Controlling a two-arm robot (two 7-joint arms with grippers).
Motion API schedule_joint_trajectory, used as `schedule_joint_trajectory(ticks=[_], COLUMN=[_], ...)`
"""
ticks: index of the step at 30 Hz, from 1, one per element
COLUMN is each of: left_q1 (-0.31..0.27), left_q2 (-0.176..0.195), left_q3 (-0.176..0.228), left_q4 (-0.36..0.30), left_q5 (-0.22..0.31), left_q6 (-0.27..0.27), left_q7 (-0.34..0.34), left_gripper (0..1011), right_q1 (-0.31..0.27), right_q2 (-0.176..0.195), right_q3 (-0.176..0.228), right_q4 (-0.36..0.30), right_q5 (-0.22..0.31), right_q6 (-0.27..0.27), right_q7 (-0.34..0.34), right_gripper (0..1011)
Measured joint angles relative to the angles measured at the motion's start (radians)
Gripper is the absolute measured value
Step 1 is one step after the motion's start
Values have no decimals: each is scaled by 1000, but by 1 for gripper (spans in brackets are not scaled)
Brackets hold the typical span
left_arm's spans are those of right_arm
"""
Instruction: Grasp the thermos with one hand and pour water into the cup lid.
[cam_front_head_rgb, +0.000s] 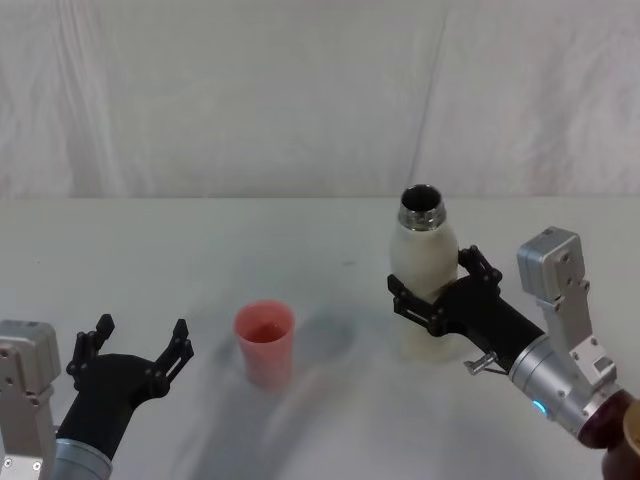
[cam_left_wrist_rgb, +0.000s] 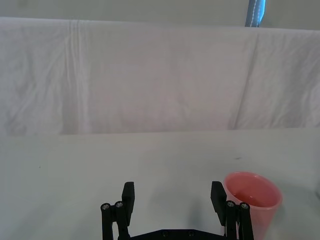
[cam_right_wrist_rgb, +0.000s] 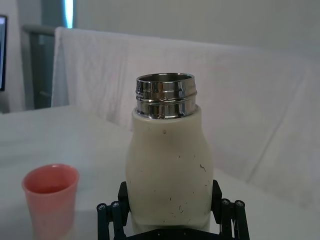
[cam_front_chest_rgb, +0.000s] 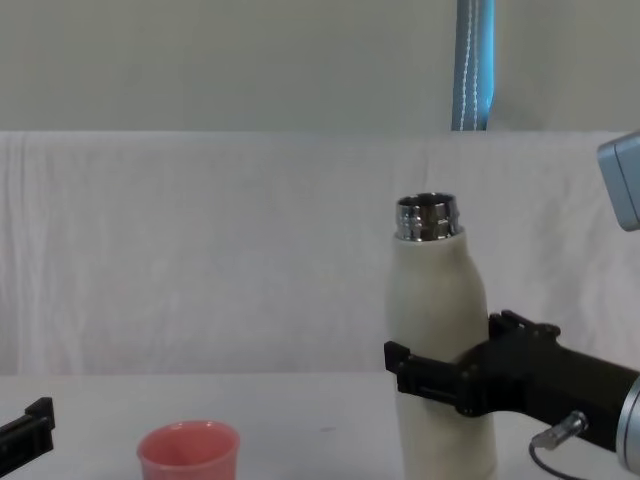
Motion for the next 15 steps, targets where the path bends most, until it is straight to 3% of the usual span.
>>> schedule_joint_trajectory(ticks=[5, 12, 15], left_q1=[0, 0, 0], left_q2=[0, 0, 0], left_q3=[0, 0, 0], left_q4=[0, 0, 0], left_q5=[0, 0, 0], left_q6=[0, 0, 0], left_q7=[0, 0, 0], left_gripper=[1001, 1001, 1001], right_q1=[31, 72, 96], right_q2=[41, 65, 72], right_q3=[-22, -45, -62], right_q4=[13, 36, 53], right_q5=[-53, -125, -180], right_q6=[-56, -124, -170], right_q7=[25, 32, 25], right_gripper=[960, 960, 960])
